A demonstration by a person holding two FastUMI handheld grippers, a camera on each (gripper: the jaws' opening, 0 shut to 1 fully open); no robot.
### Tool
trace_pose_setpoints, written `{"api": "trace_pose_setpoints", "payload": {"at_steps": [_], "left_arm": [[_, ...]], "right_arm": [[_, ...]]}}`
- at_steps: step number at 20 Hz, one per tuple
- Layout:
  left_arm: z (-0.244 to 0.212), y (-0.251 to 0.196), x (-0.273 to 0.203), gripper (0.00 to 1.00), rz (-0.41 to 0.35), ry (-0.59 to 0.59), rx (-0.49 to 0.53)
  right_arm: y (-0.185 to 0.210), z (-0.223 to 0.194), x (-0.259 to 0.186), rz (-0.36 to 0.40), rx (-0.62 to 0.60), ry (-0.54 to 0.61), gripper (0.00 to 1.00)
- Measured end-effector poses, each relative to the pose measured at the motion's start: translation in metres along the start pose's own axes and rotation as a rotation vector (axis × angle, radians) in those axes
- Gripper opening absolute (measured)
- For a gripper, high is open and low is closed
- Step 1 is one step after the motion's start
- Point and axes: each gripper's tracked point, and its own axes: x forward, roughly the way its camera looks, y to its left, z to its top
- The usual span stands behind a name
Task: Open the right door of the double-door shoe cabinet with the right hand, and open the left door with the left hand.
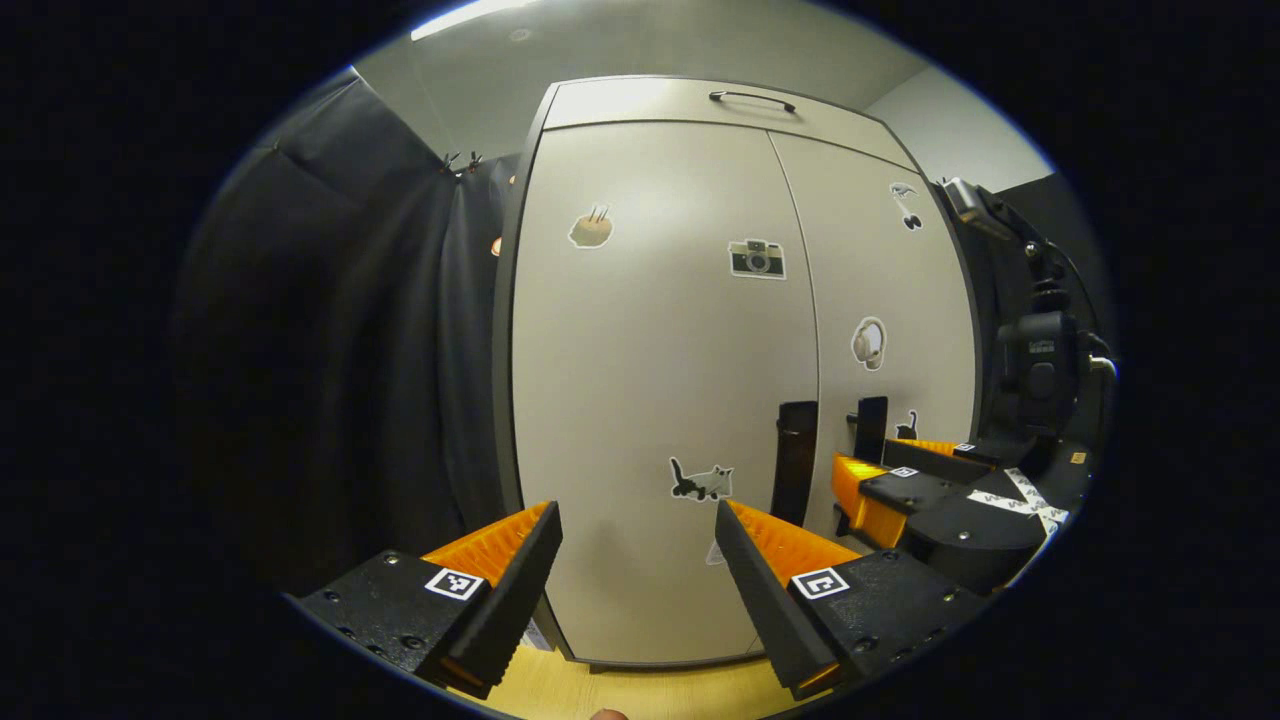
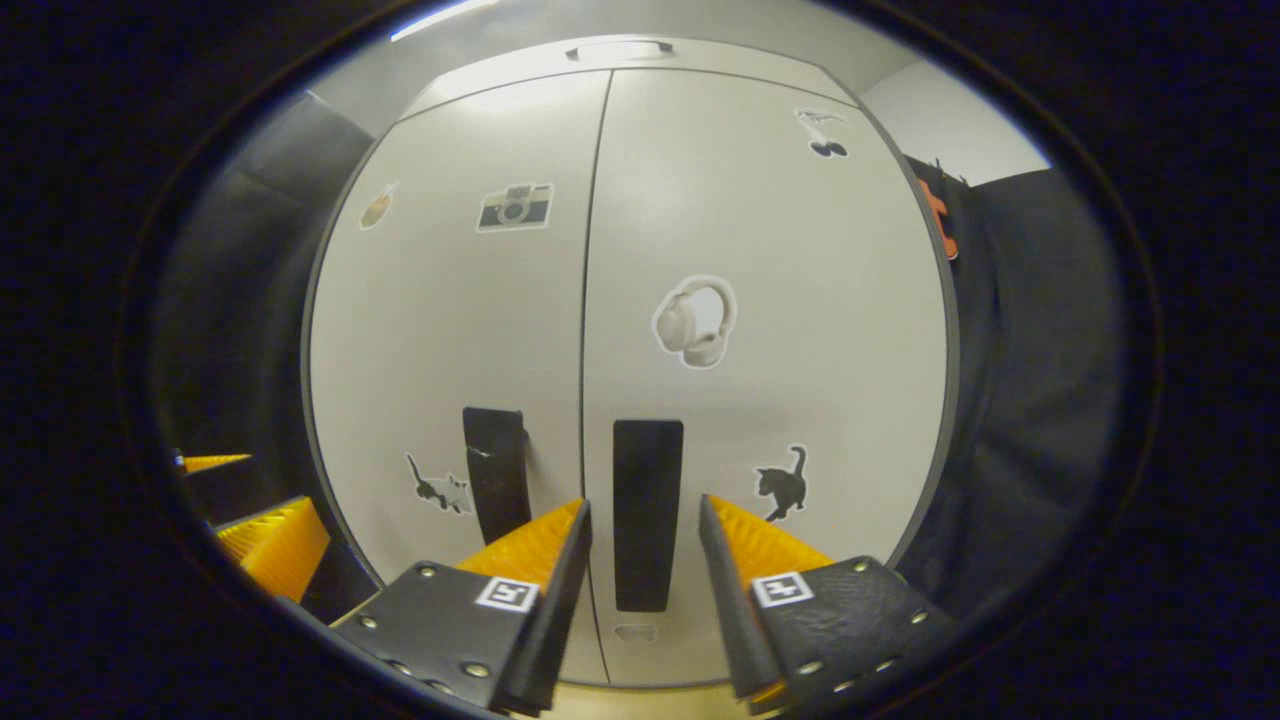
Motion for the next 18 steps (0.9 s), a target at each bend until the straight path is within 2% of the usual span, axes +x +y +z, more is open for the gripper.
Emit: {"api": "trace_pose_setpoints", "payload": {"at_steps": [1, 2, 7, 8, 10, 11, 13, 18], "left_arm": [[0.0, 0.002, 0.0, 0.96, 0.003, 0.002, -0.003], [-0.001, 0.004, -0.001, 0.96, 0.005, 0.002, -0.006], [-0.004, 0.012, -0.004, 0.96, 0.023, 0.013, -0.003], [-0.005, 0.013, -0.004, 0.96, 0.026, 0.015, -0.005], [-0.007, 0.016, -0.006, 0.96, 0.034, 0.019, -0.013], [-0.008, 0.018, -0.007, 0.96, 0.038, 0.023, -0.017], [-0.011, 0.021, -0.01, 0.96, 0.045, 0.034, -0.025], [-0.014, 0.029, -0.019, 0.96, 0.072, 0.042, -0.031]], "right_arm": [[0.002, -0.001, 0.001, 0.003, 0.004, 0.003, 0.48], [0.004, -0.003, 0.004, 0.008, 0.007, 0.011, 0.42], [0.003, -0.017, 0.019, 0.008, 0.004, 0.03, 0.43], [0.005, -0.008, 0.004, 0.009, 0.018, 0.02, 0.31], [0.006, -0.01, 0.012, 0.01, 0.006, 0.018, 0.26], [0.004, -0.01, 0.011, 0.01, 0.001, 0.015, 0.3], [0.005, -0.011, 0.012, 0.006, 0.017, 0.021, 0.23], [0.003, -0.011, 0.008, -0.009, 0.026, 0.015, 0.23]]}}
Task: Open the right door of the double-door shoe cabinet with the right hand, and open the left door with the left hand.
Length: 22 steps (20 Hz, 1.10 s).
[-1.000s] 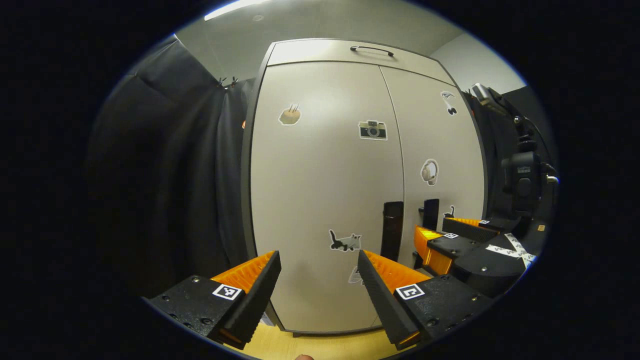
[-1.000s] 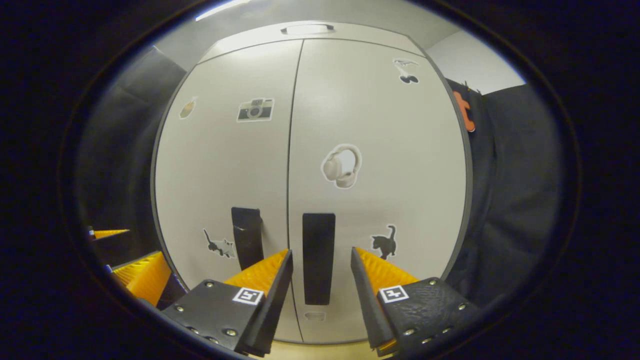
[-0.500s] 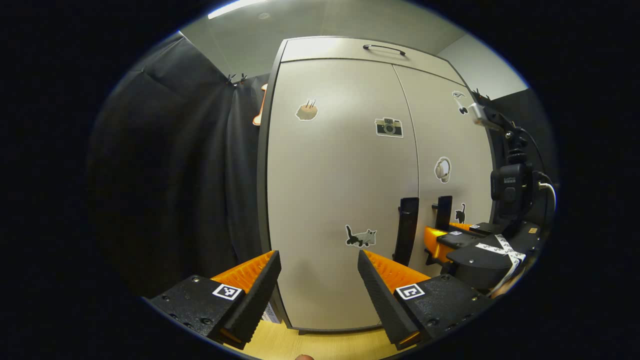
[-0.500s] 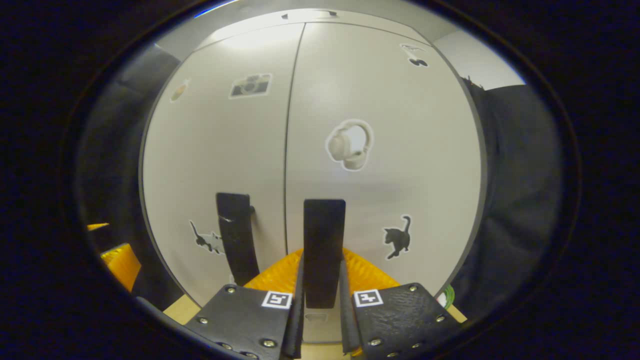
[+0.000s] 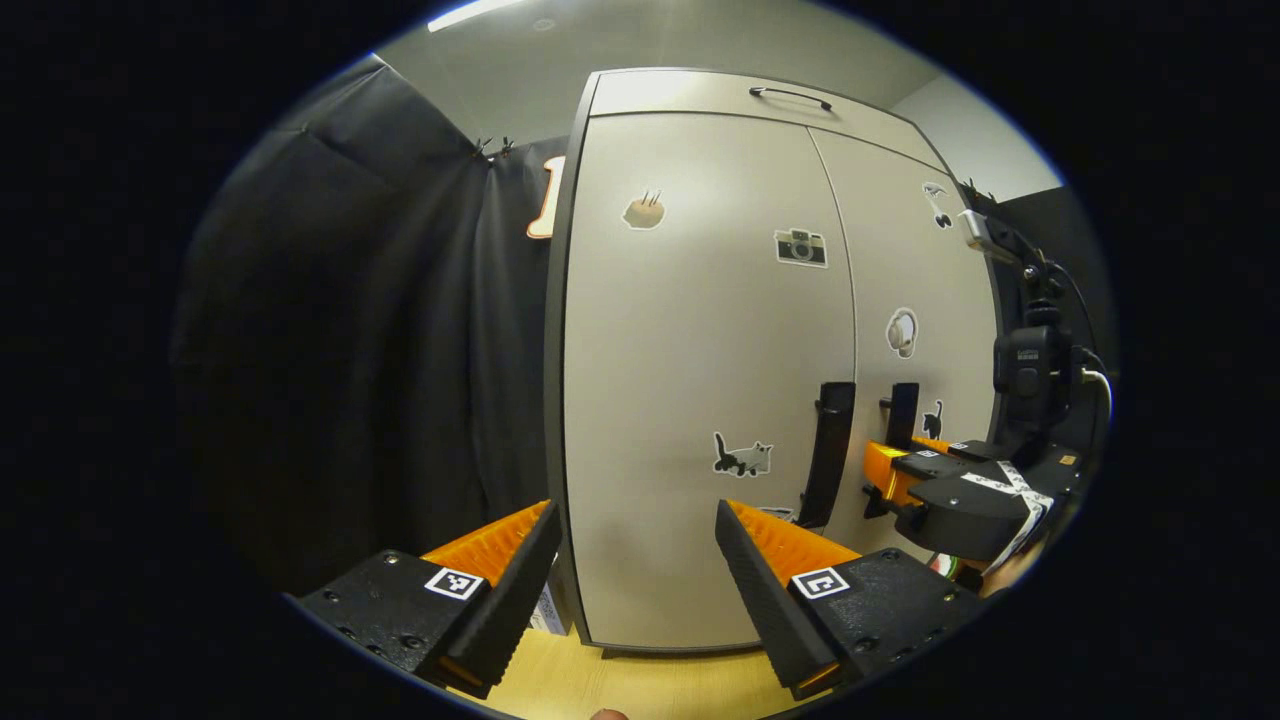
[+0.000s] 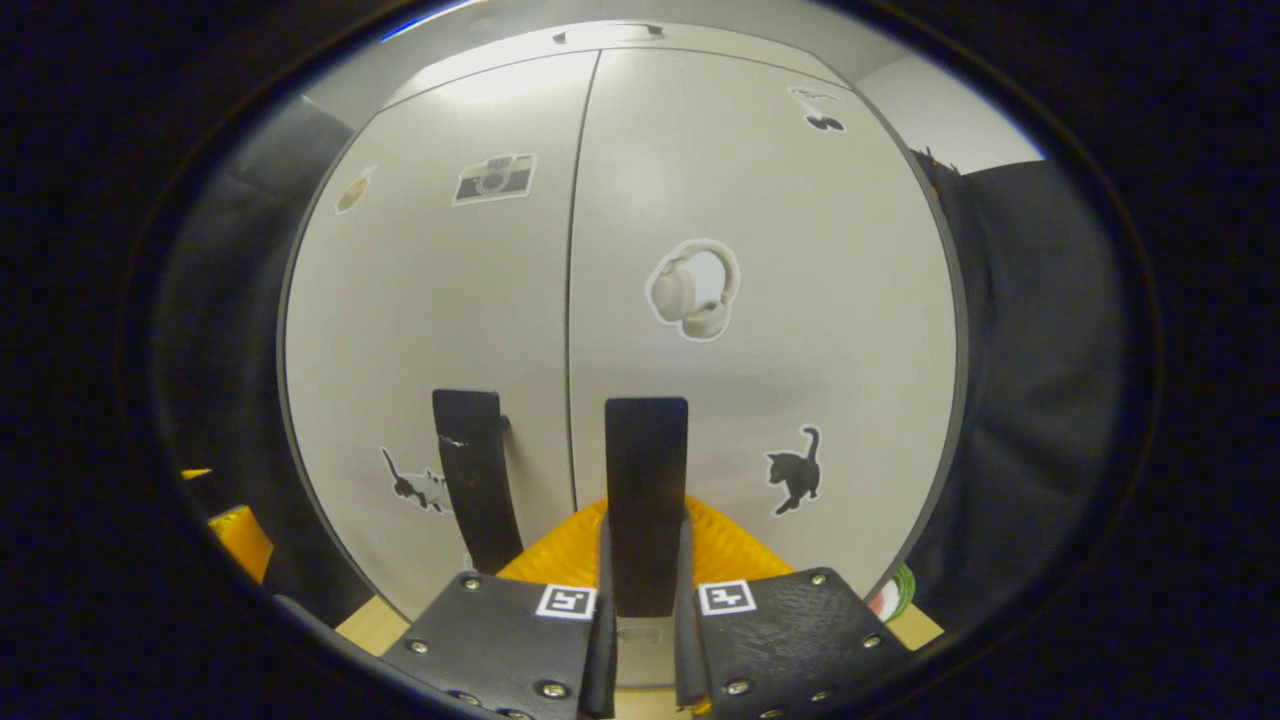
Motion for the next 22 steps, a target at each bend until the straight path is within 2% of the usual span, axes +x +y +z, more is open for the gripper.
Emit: {"api": "trace_pose_setpoints", "payload": {"at_steps": [8, 22], "left_arm": [[-0.002, 0.011, -0.015, 0.97, 0.033, -0.003, 0.012], [-0.004, 0.008, -0.048, 0.96, 0.033, -0.006, 0.028]], "right_arm": [[-0.007, 0.004, -0.021, 0.001, 0.042, -0.04, 0.23], [-0.023, 0.006, -0.046, 0.02, 0.086, -0.063, 0.23]]}}
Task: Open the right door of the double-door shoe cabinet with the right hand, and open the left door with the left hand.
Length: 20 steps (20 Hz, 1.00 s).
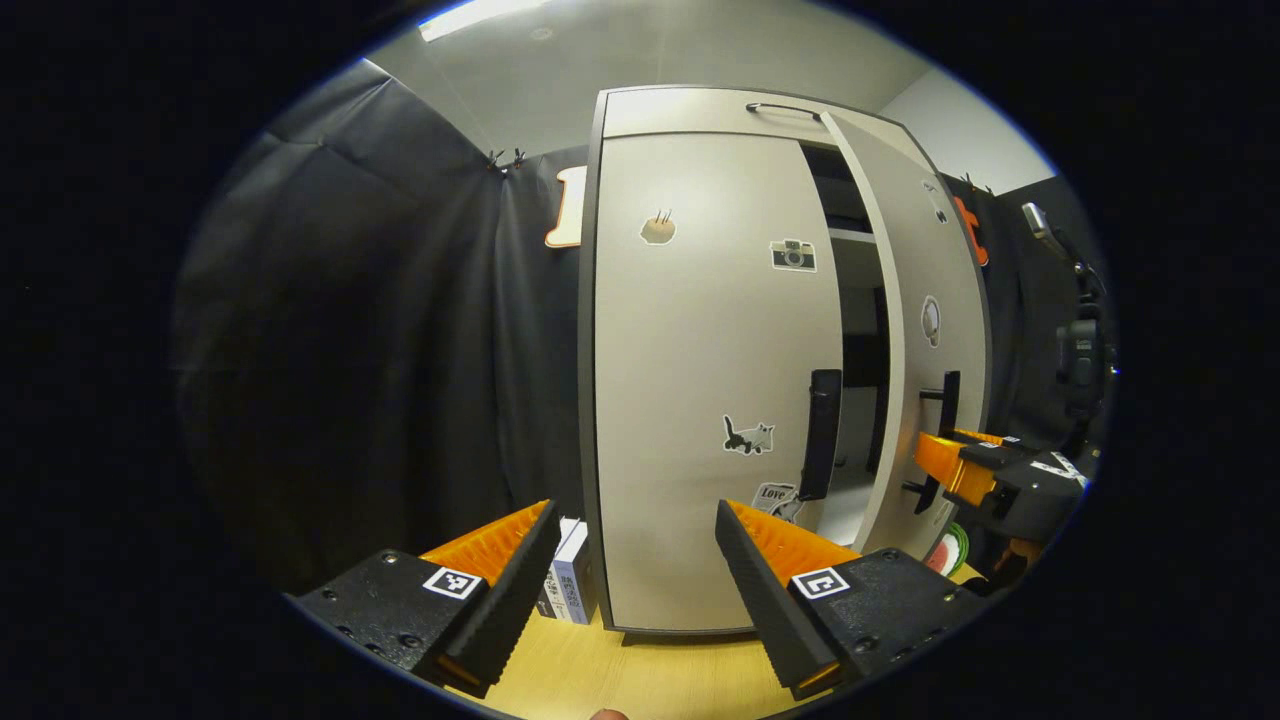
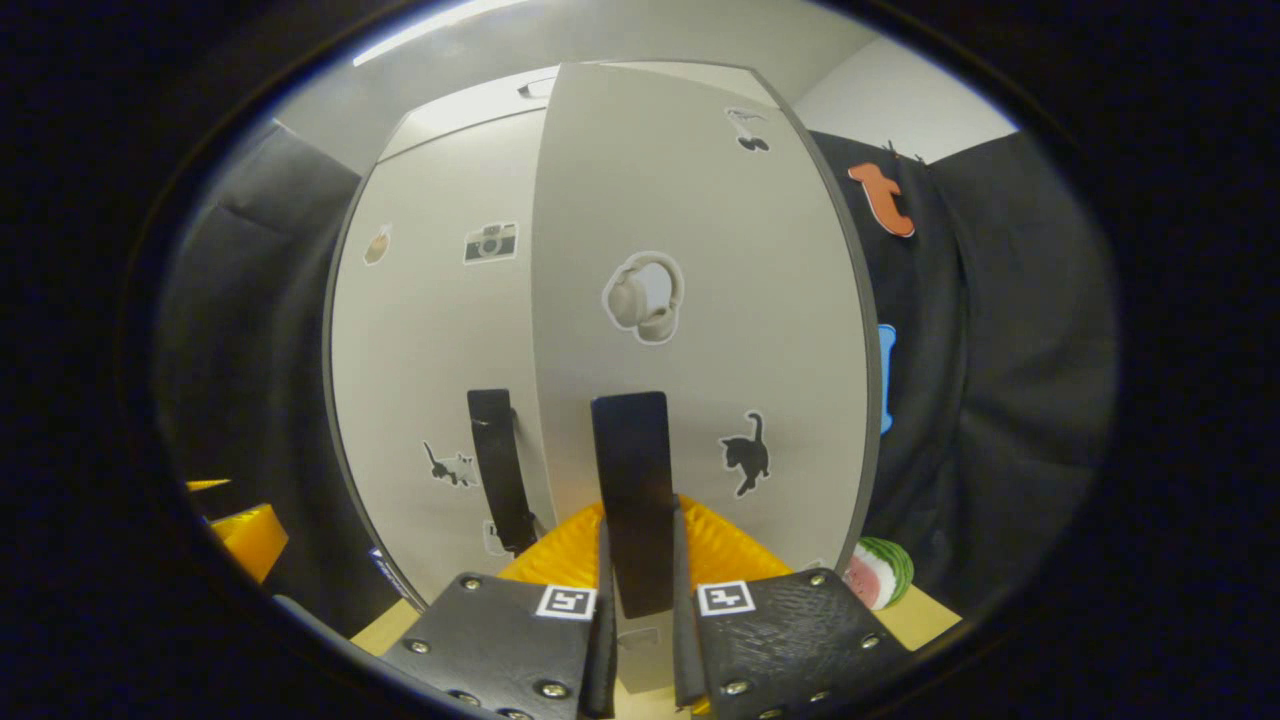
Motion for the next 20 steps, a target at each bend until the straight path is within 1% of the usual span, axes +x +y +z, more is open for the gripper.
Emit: {"api": "trace_pose_setpoints", "payload": {"at_steps": [1, 2, 11, 16, 20], "left_arm": [[0.0, -0.002, -0.001, 0.96, -0.004, 0.002, -0.002], [-0.001, -0.005, -0.002, 0.96, -0.01, 0.002, -0.002], [-0.009, -0.034, -0.003, 0.97, -0.083, 0.015, 0.013], [-0.007, -0.046, 0.0, 0.97, -0.116, 0.007, -0.008], [-0.013, -0.06, 0.002, 0.97, -0.146, 0.017, -0.028]], "right_arm": [[-0.002, 0.0, 0.001, 0.009, 0.007, -0.003, 0.23], [-0.002, 0.001, -0.001, 0.011, 0.007, 0.001, 0.19], [-0.015, 0.001, -0.014, -0.009, 0.009, -0.018, 0.19], [-0.035, 0.004, -0.033, -0.035, -0.001, -0.026, 0.19], [-0.045, 0.004, -0.039, -0.059, -0.009, -0.029, 0.18]]}}
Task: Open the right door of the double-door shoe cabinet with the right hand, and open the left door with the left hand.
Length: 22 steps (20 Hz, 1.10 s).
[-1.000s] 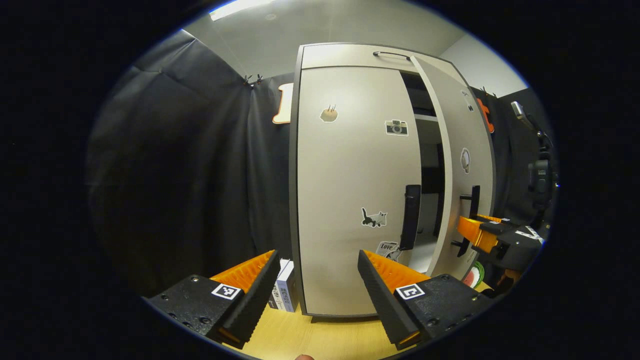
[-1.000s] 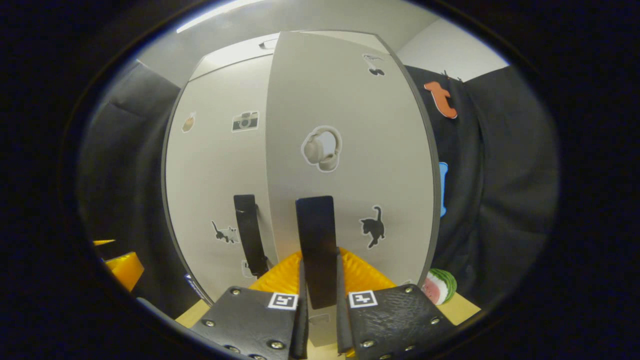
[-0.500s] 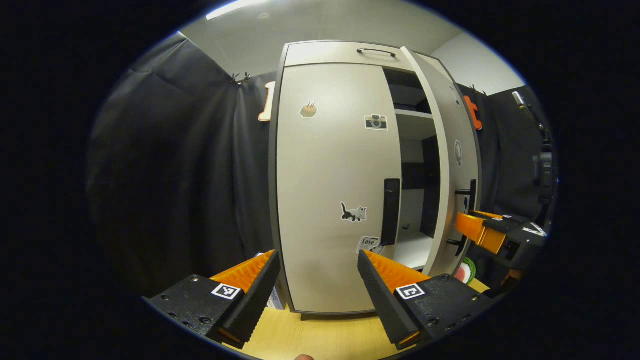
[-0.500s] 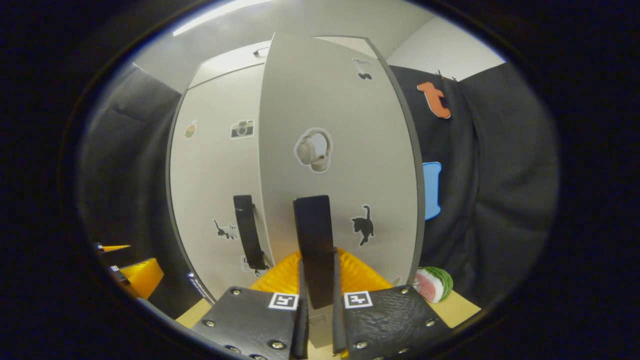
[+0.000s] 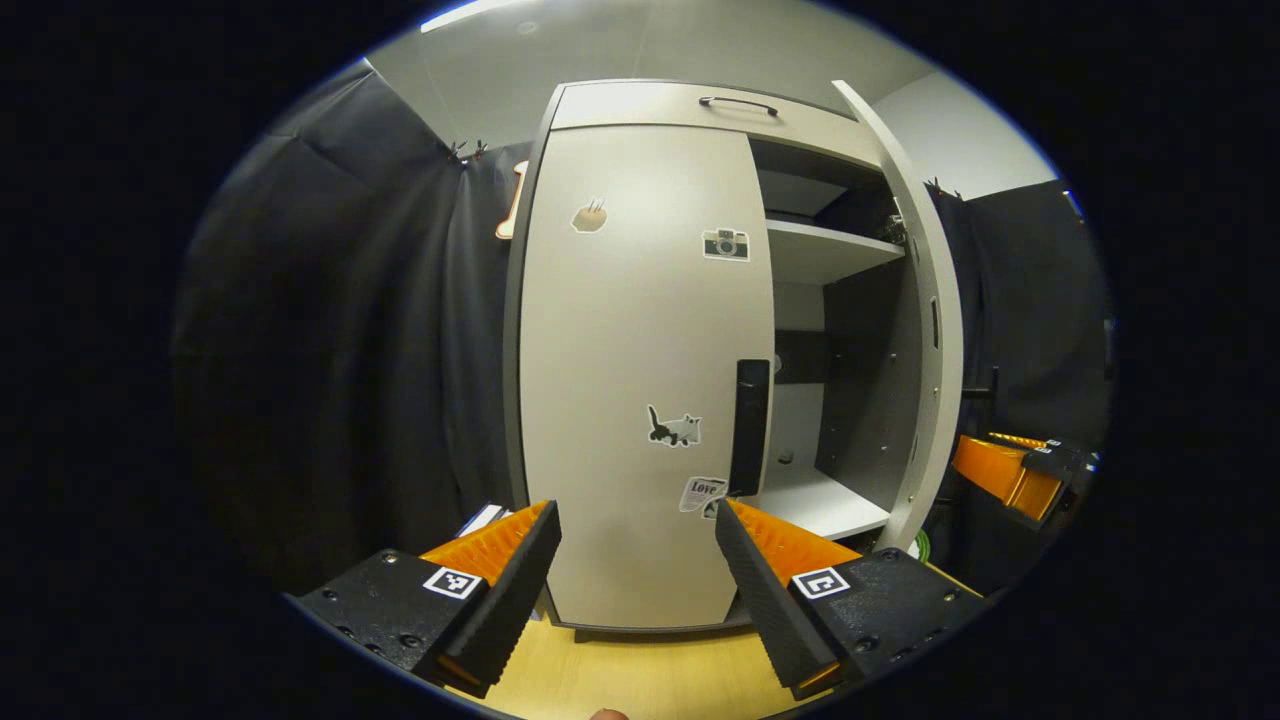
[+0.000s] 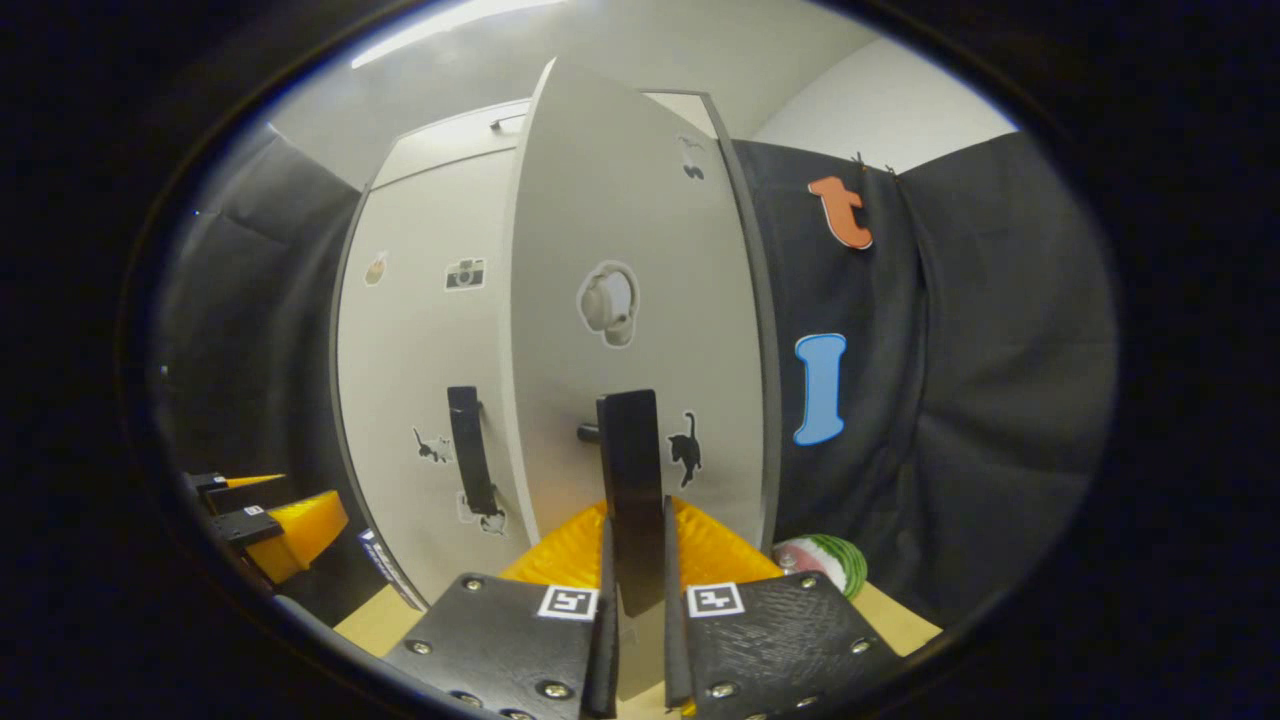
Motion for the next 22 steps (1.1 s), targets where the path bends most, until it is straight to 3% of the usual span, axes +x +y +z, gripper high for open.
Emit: {"api": "trace_pose_setpoints", "payload": {"at_steps": [7, 16, 22], "left_arm": [[-0.009, -0.027, 0.005, 0.97, -0.061, 0.016, 0.005], [-0.007, -0.035, 0.008, 0.97, -0.08, 0.006, 0.001], [-0.008, -0.041, 0.008, 0.97, -0.089, 0.007, -0.002]], "right_arm": [[-0.022, 0.001, -0.014, -0.054, -0.012, -0.002, 0.18], [-0.048, 0.002, -0.026, -0.107, -0.015, -0.002, 0.18], [-0.086, 0.001, -0.035, -0.179, -0.047, -0.014, 0.18]]}}
